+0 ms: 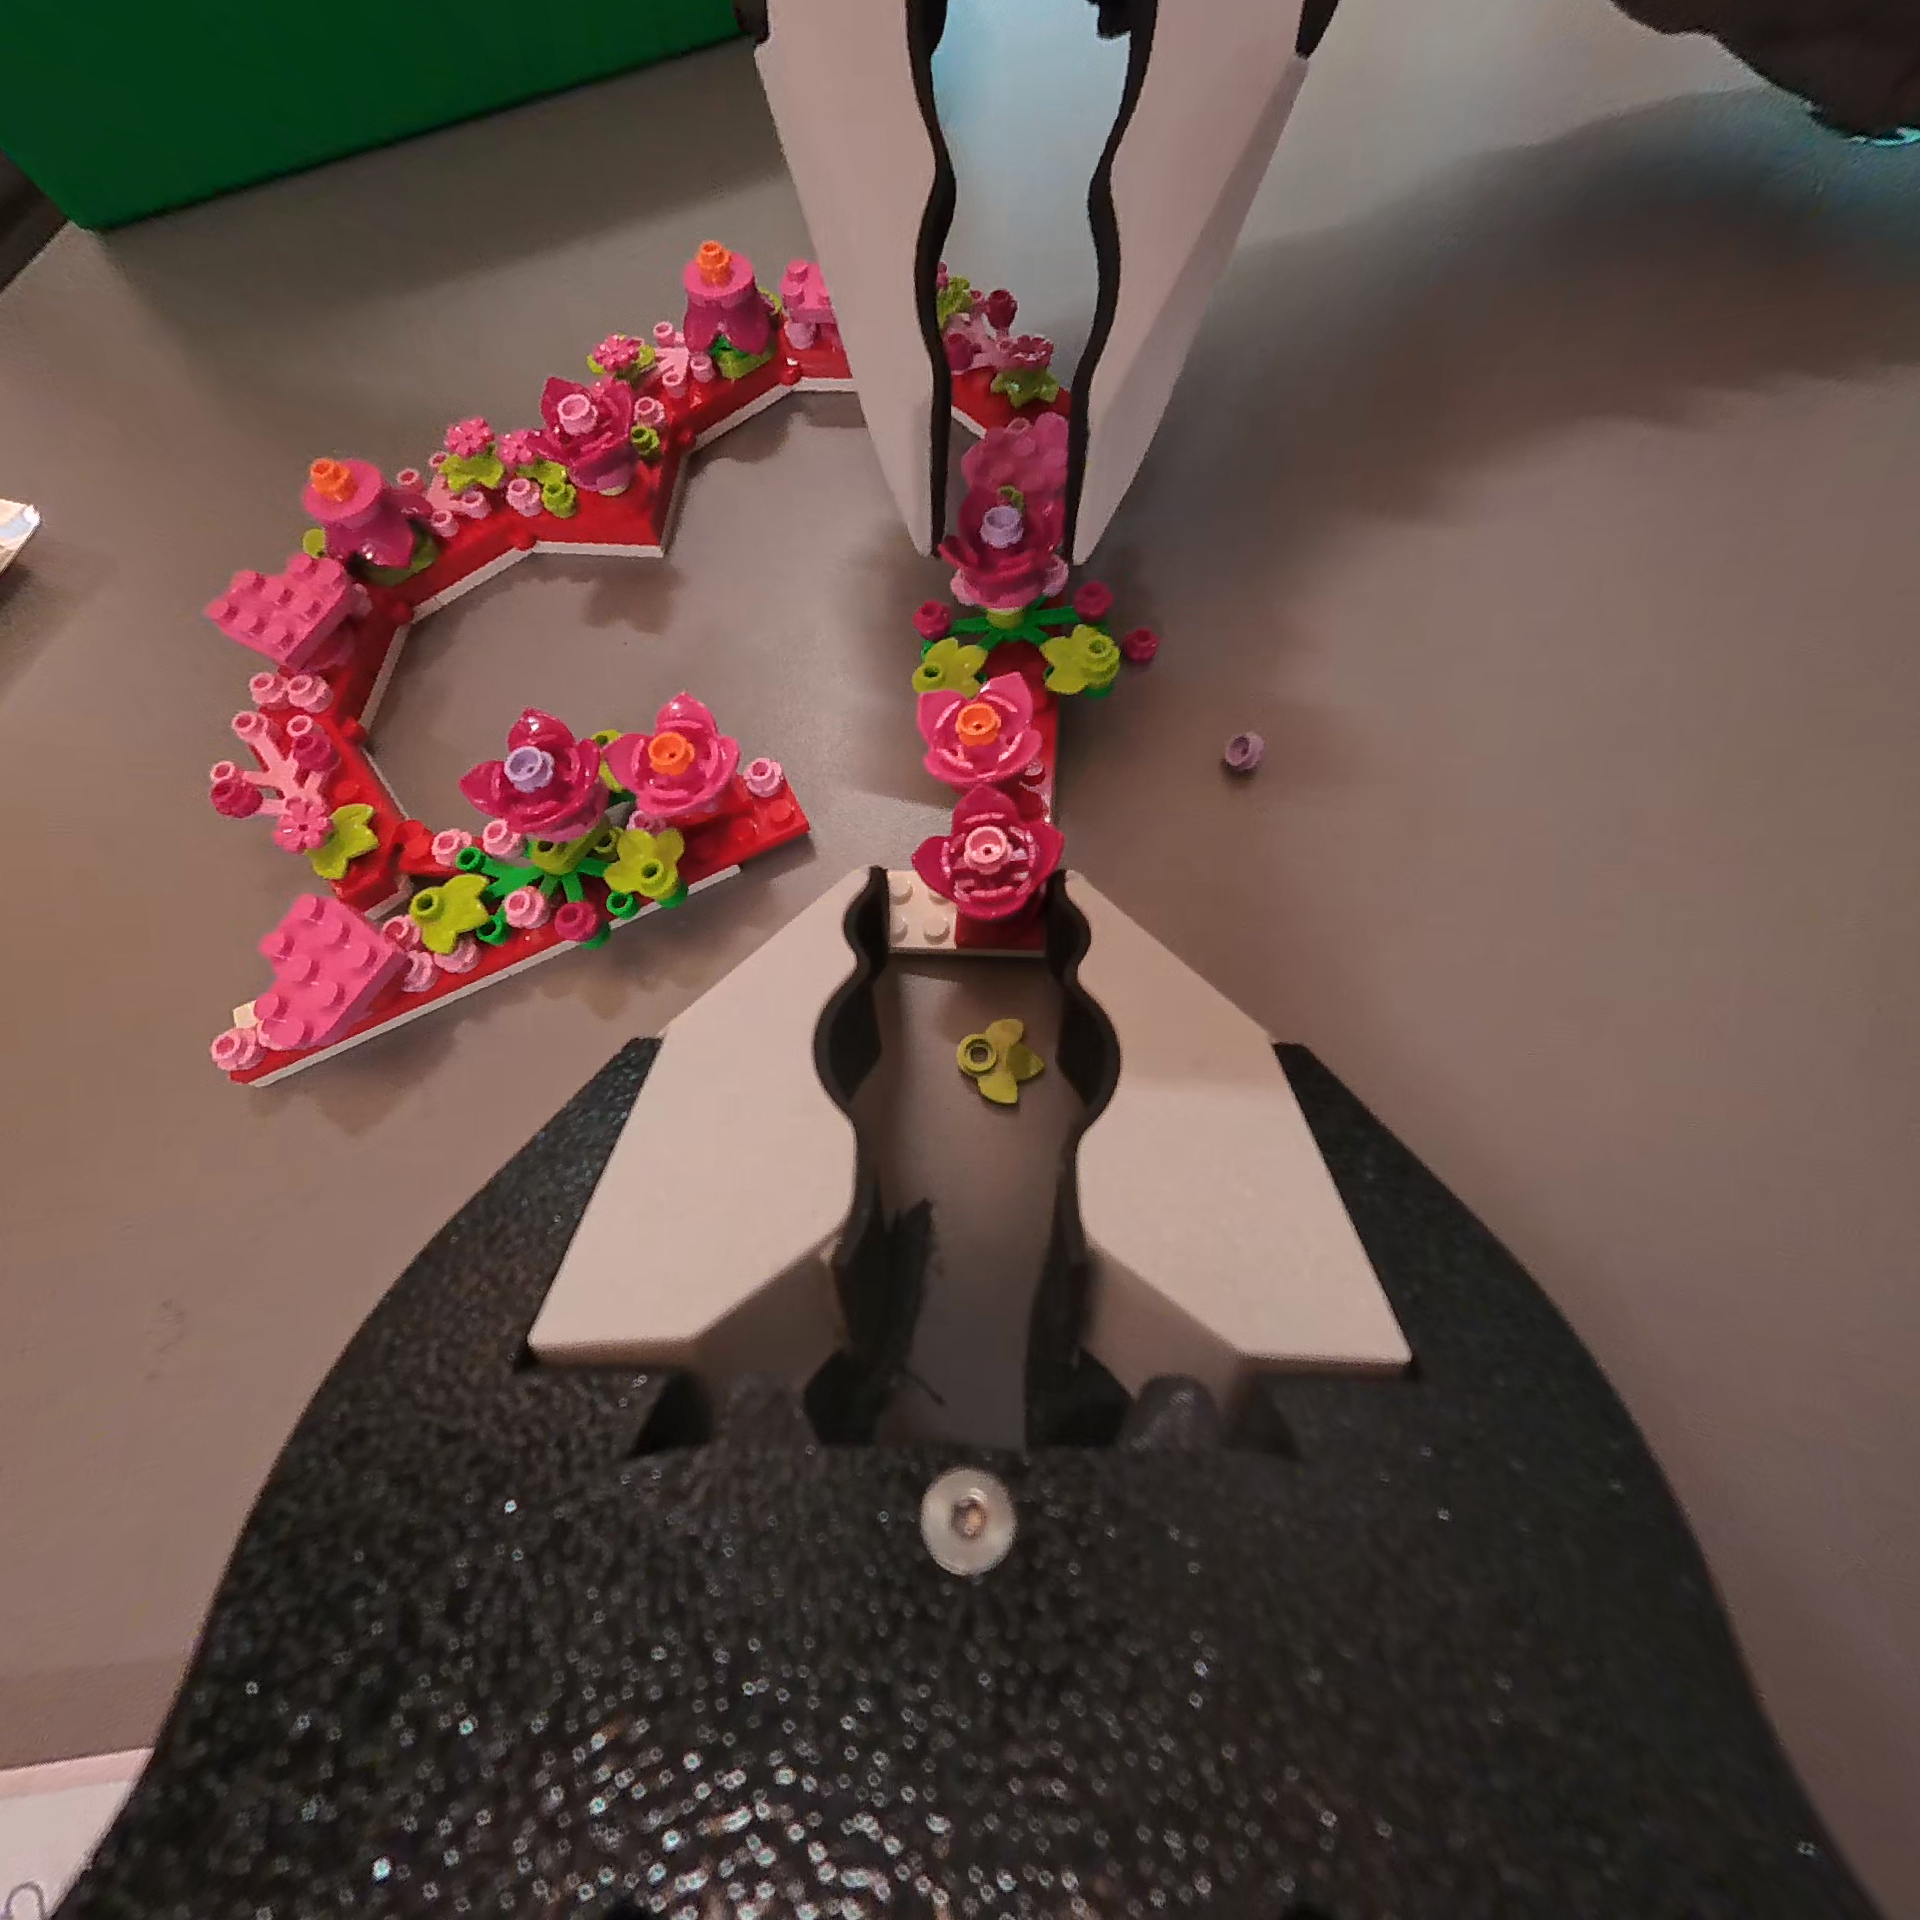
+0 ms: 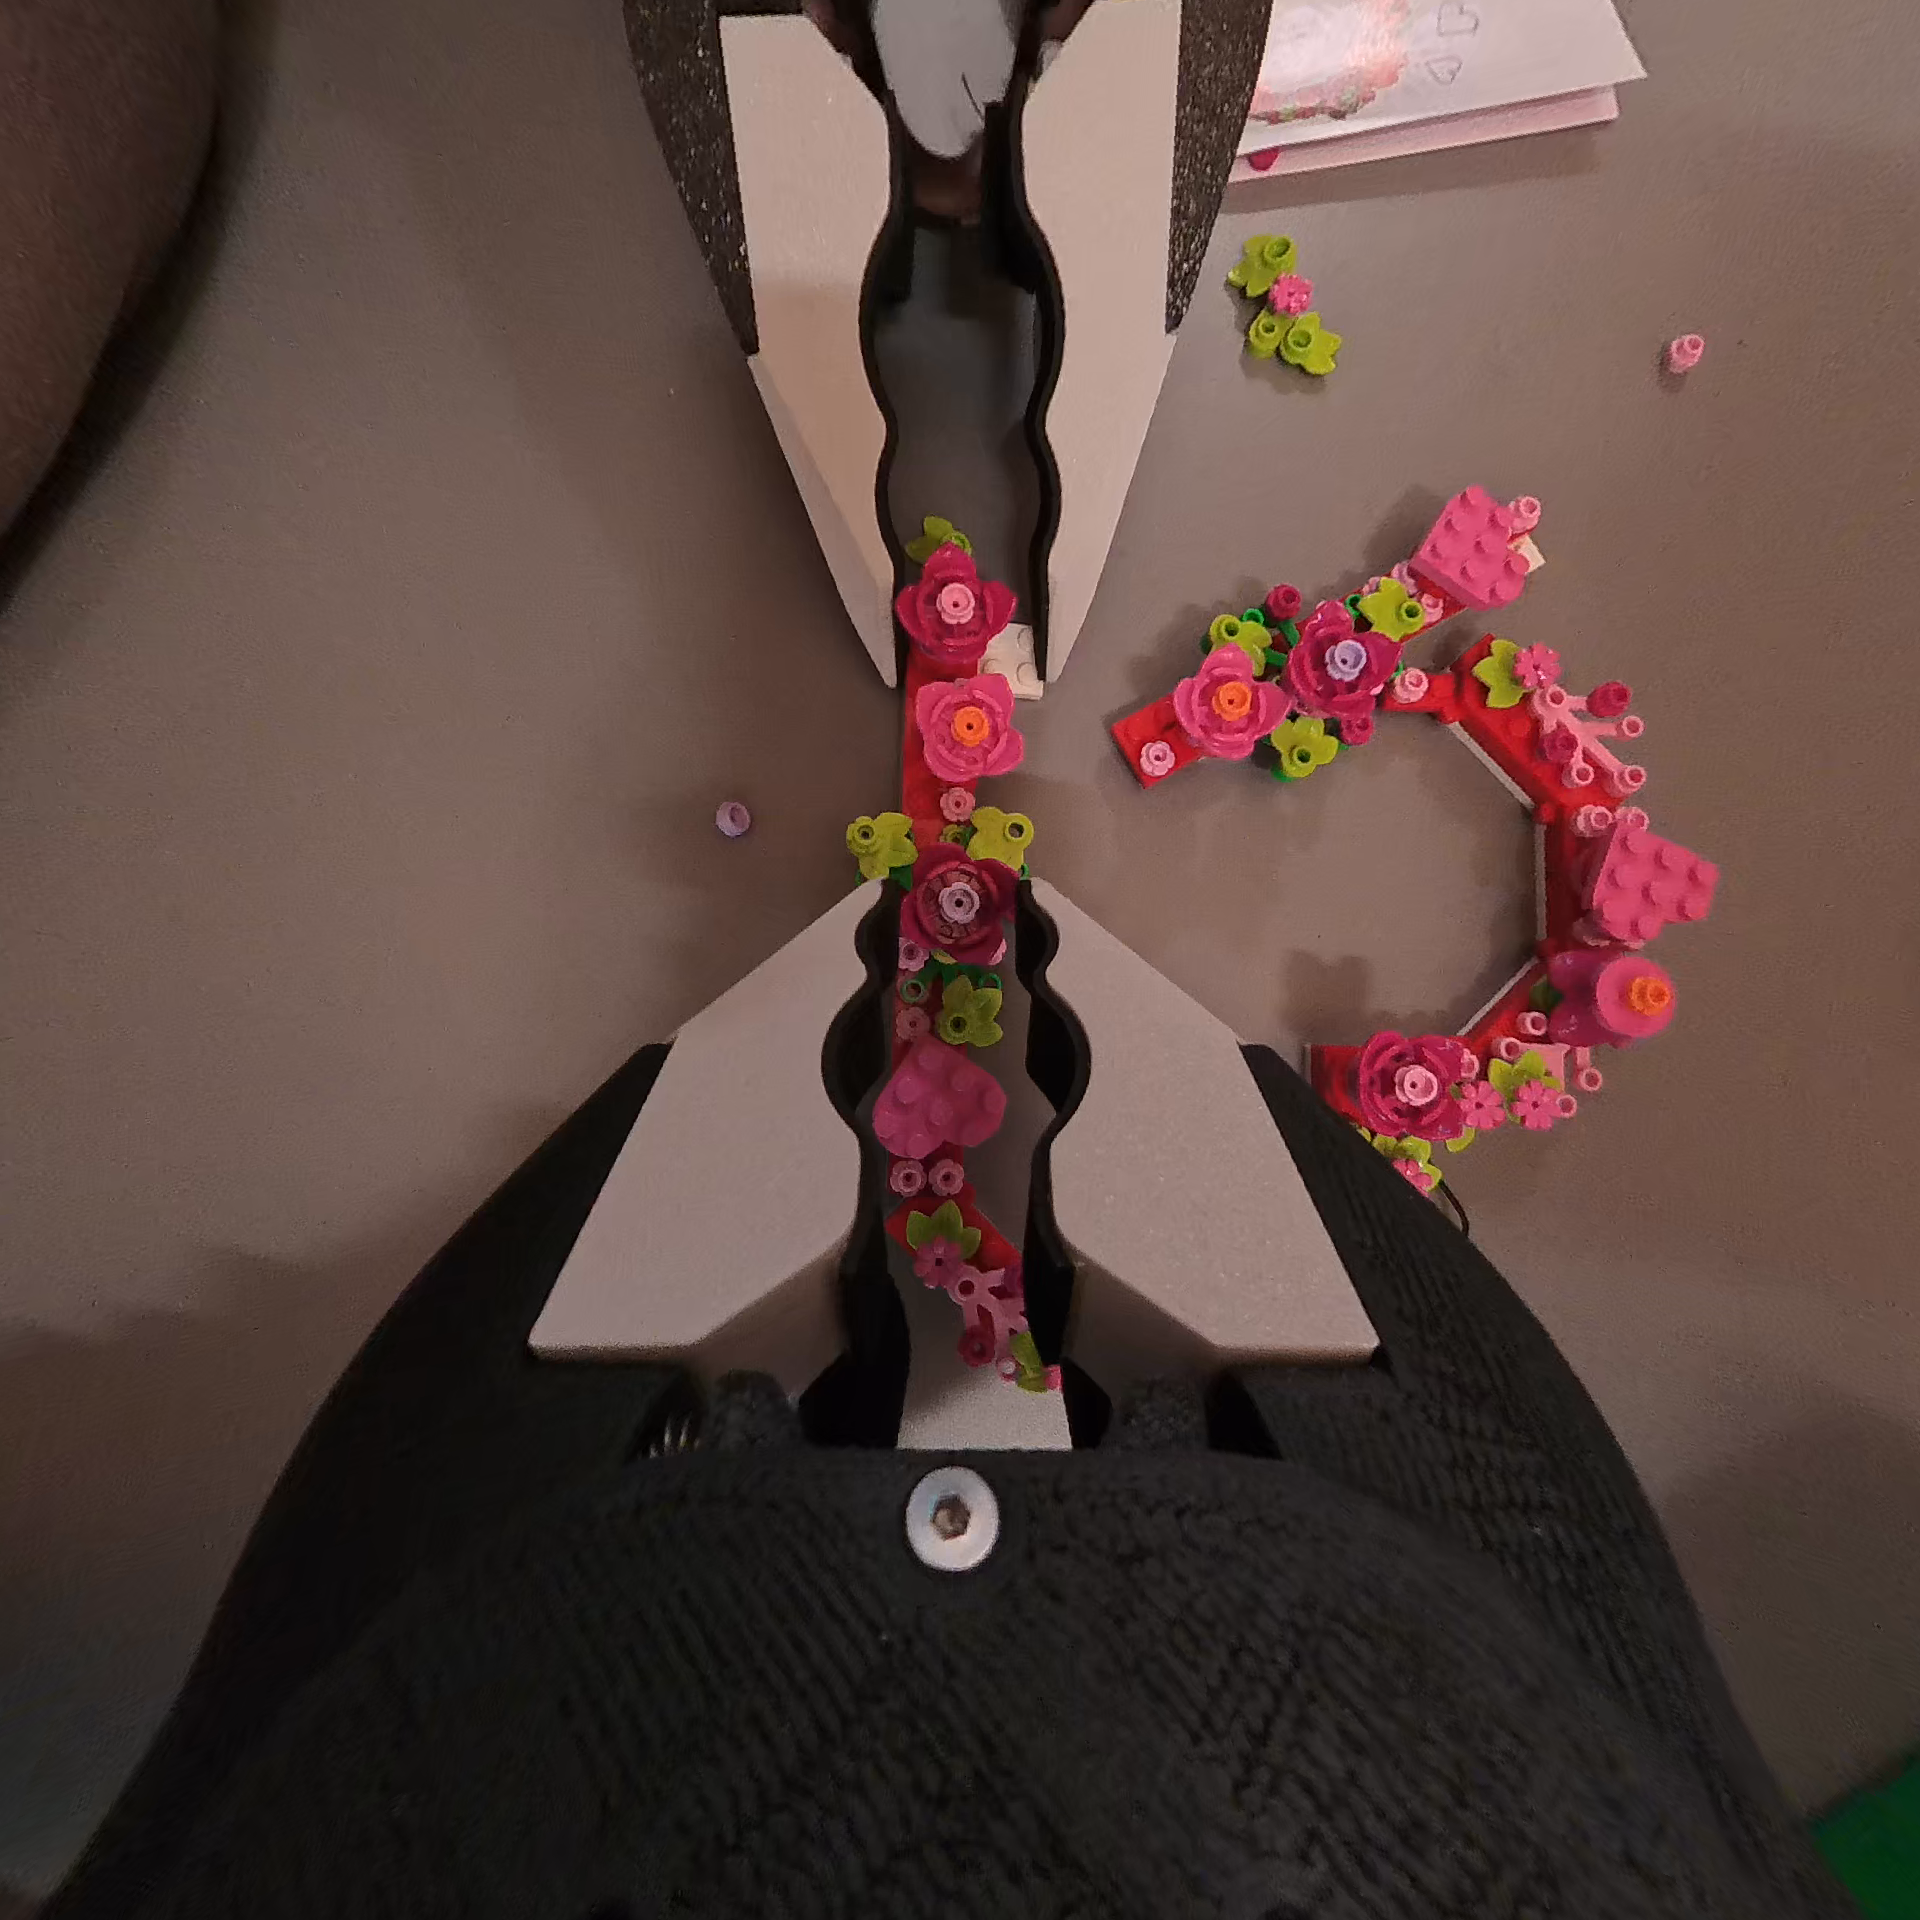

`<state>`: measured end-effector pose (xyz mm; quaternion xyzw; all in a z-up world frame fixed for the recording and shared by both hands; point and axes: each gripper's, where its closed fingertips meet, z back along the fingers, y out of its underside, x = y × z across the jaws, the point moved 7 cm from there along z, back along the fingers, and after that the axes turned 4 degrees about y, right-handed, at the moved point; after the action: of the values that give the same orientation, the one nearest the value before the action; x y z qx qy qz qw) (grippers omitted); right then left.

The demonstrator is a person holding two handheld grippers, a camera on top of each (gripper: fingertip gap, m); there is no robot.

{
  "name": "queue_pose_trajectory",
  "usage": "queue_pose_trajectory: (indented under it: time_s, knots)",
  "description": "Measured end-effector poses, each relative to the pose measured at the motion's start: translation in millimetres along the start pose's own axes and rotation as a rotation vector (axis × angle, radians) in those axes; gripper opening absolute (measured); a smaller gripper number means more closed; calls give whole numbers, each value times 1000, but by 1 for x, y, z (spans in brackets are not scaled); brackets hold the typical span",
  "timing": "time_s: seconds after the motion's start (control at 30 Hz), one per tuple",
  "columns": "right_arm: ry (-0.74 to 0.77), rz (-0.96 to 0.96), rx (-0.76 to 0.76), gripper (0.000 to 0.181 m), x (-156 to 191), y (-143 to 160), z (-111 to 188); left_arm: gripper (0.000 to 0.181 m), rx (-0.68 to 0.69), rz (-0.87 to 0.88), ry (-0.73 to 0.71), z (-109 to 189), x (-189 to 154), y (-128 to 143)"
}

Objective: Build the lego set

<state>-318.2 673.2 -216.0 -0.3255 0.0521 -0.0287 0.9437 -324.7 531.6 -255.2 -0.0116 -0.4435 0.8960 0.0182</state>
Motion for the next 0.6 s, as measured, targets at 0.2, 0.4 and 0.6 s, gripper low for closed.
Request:
queue_pose_trajectory:
  time_s: [0.2,0.4,0.6]
  knots:
    - [-9,6,16,20,0,-1,1,29,0,-1,0,0,0,0]
    - [-9,17,52,20,0,-3,1,29,0,-1,0,1,1,0]
    - [-14,29,72,20,0,-6,1,29,0,-1,0,1,1,0]
